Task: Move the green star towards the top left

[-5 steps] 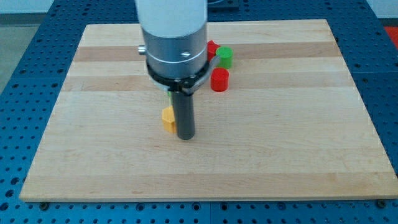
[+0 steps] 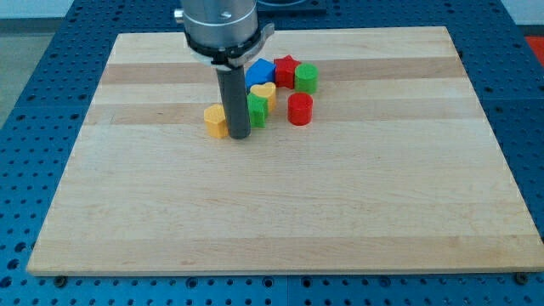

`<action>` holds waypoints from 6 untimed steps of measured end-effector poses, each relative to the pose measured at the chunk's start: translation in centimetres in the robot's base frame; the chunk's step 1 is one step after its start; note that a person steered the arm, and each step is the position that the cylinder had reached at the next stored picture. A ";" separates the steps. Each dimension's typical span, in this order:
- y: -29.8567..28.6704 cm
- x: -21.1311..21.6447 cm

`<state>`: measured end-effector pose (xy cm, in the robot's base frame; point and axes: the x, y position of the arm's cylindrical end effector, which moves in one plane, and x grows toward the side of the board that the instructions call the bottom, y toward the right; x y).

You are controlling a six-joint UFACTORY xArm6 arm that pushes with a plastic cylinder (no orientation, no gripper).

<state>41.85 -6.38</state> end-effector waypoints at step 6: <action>-13.1 -1.4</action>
